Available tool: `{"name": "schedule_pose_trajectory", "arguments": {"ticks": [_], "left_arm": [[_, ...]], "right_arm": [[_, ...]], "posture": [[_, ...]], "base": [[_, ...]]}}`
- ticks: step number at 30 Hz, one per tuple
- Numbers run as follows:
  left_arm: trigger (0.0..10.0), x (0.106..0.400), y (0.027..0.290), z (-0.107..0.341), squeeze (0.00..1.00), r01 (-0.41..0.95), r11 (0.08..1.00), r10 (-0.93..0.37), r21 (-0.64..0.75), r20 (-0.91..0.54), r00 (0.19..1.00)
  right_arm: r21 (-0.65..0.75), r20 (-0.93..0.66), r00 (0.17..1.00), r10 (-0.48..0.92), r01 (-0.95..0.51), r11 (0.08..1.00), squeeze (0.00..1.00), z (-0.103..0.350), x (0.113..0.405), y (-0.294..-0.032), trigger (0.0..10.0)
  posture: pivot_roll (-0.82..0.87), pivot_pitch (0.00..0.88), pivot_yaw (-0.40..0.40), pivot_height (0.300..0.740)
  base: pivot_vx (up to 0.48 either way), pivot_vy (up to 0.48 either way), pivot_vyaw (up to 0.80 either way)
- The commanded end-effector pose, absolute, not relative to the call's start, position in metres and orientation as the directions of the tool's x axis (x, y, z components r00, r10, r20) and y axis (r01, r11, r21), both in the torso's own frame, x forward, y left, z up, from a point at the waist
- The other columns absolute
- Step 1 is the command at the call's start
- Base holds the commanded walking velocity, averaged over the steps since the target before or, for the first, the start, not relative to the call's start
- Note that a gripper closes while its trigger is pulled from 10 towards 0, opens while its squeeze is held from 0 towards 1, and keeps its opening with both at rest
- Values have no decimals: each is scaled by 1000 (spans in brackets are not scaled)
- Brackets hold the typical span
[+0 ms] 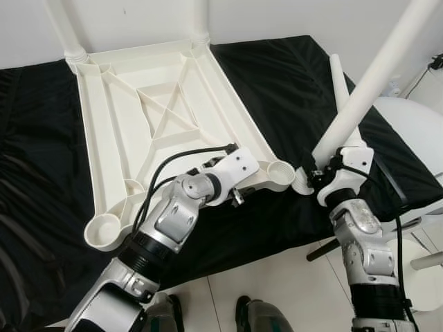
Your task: Building children table
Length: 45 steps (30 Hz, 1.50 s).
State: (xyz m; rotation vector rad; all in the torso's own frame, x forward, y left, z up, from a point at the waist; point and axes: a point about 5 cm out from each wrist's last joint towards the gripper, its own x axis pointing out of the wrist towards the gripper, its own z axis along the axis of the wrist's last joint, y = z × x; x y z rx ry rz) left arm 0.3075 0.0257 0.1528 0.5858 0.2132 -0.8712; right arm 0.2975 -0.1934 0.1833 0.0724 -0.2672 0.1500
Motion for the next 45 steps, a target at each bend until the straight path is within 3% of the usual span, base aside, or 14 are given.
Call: {"name": "schedule_pose_trajectory", "arguments": {"ticks": [1,6,18,30,45], "left_arm": [[10000,310,38,132,0,735,556,-569,389,-466,677],[10000,310,38,132,0,734,557,-569,389,-465,678],[10000,308,37,143,0,742,553,-608,379,-425,671],[10000,303,29,149,0,764,527,-655,371,-395,644],[10000,302,29,147,0,766,526,-653,369,-402,642]], "right_arm": [[44,349,922,169,-197,980,0,198,296,-189,10000],[24,397,907,139,-162,987,0,213,299,-194,10000],[31,360,903,236,-264,964,0,203,304,-178,10000],[22,204,874,440,-454,891,0,173,296,-155,10000],[-20,158,881,447,-450,893,0,168,292,-168,10000]], "posture": [[-27,112,-6,740],[-27,116,-8,740],[-13,119,-18,740],[-18,122,-28,740],[-28,113,-27,740]], "base": [[0,0,0],[0,0,0],[0,0,0],[0,0,0],[0,0,0]]}}
